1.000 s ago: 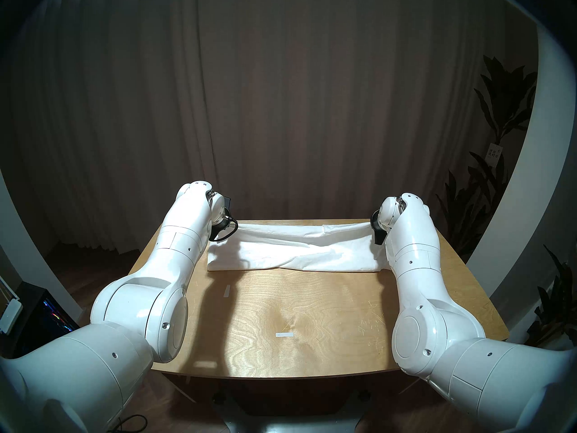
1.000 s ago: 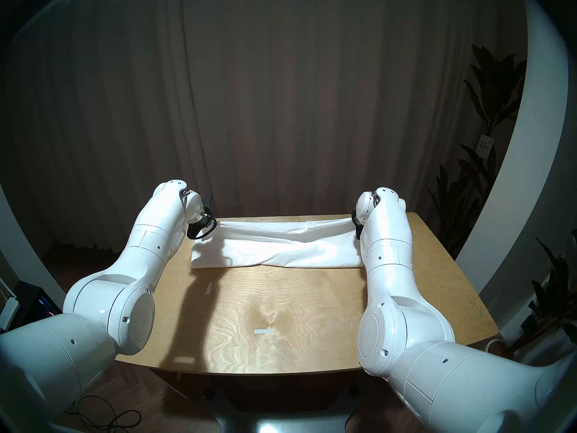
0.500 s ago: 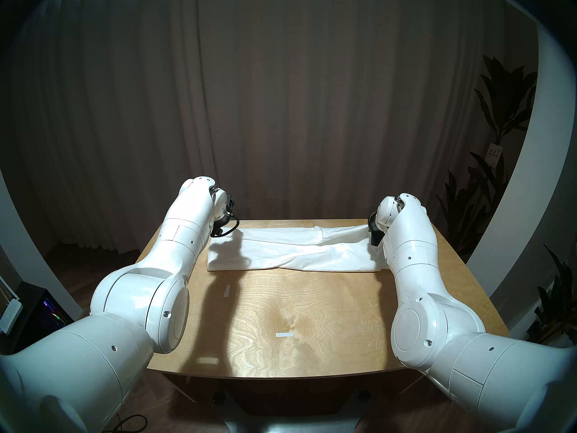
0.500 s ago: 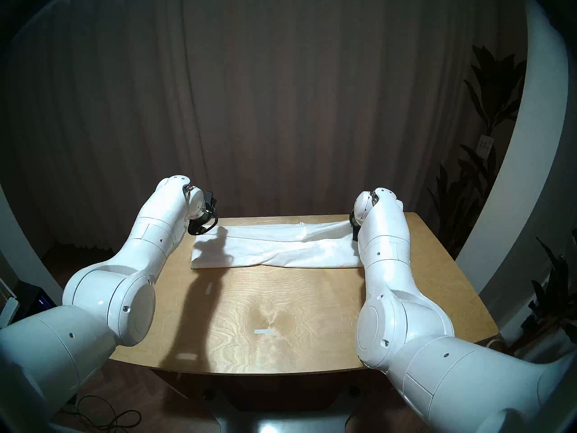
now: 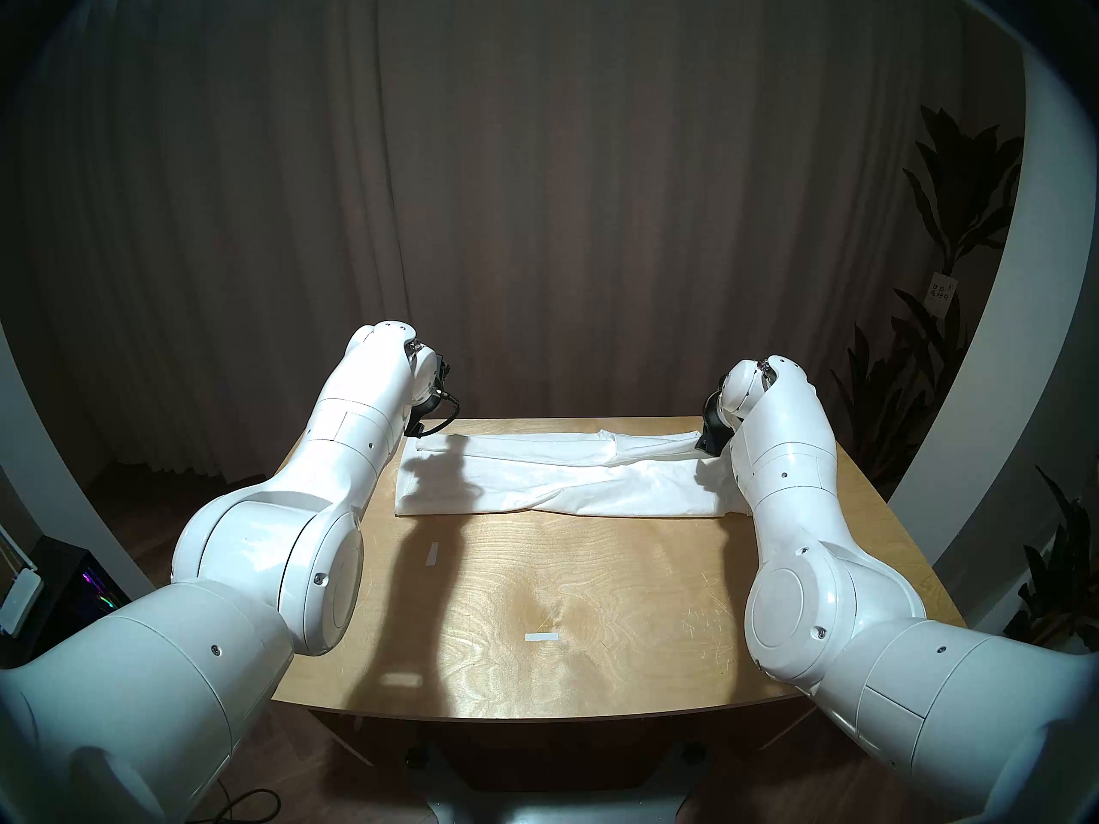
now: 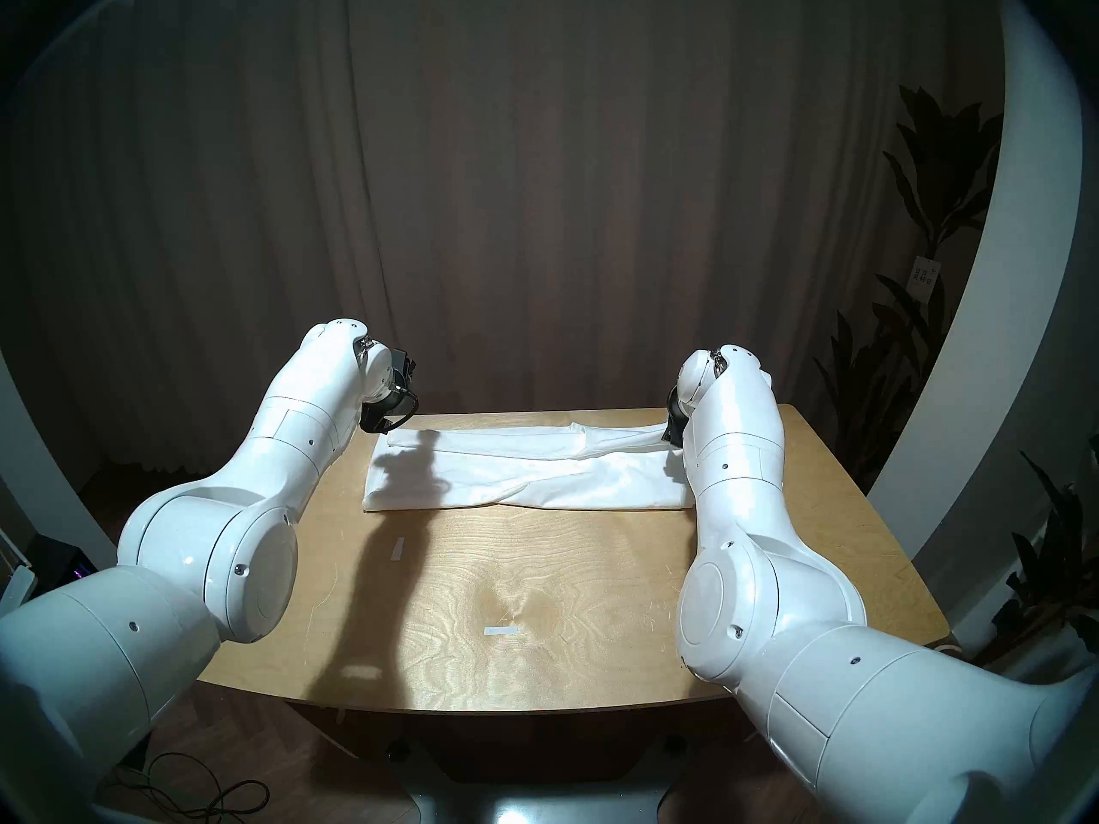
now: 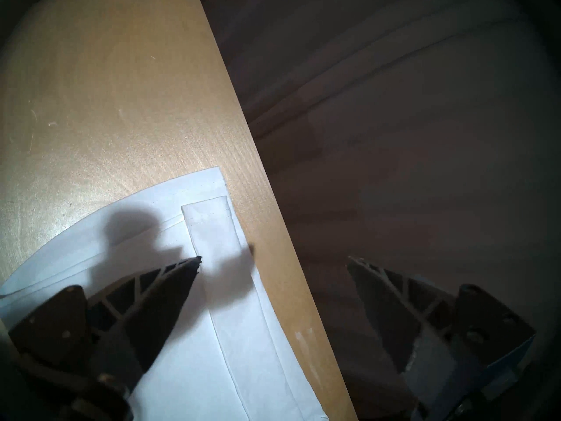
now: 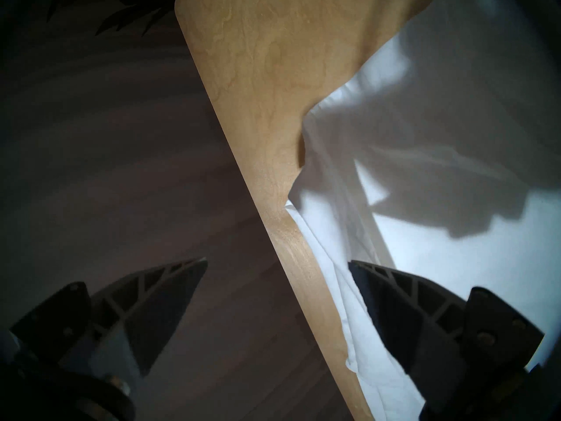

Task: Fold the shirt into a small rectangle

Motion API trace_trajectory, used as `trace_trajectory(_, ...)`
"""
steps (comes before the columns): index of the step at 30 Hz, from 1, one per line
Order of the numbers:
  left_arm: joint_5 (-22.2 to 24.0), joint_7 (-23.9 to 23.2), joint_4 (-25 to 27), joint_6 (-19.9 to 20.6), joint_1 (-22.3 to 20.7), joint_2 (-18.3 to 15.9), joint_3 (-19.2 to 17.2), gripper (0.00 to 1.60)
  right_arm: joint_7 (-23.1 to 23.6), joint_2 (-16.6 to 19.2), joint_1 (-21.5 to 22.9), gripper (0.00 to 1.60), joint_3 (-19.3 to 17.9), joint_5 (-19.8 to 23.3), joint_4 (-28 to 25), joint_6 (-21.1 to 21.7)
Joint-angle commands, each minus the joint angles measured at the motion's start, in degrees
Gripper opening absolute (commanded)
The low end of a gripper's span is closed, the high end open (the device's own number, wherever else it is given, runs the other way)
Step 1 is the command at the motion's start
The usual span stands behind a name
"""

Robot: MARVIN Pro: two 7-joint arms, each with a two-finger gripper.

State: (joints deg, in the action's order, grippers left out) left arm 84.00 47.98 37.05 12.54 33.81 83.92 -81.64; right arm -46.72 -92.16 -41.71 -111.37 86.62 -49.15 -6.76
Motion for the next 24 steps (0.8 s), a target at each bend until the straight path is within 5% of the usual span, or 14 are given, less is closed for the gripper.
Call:
trace_trajectory(1, -0.96, -3.36, -0.83, -0.24, -2.82, -0.19, 0.83, 1.6, 1.42, 1.26, 5.03, 1.6, -0.25, 0.56, 0.63, -0.1)
trace_trajectory(8, -3.64, -9.96, -0.01, 0.17, -0.55, -1.63, 3.93, 1.6, 5.61, 3.42, 4.94, 1.6, 2.6, -1.0, 3.56, 3.91)
trace_trajectory(14, -4.76, -15.87, 5.59, 1.11, 4.28, -3.16, 5.9, 1.6, 8.11, 4.55, 1.67, 1.6, 5.78, -2.51, -0.16, 9.79)
trace_trajectory(24, -4.76, -17.07, 10.04, 2.32, 9.0, -5.02, 6.06, 1.6, 9.02, 5.83, -2.58, 1.6, 7.17, -3.54, -5.4, 14.41)
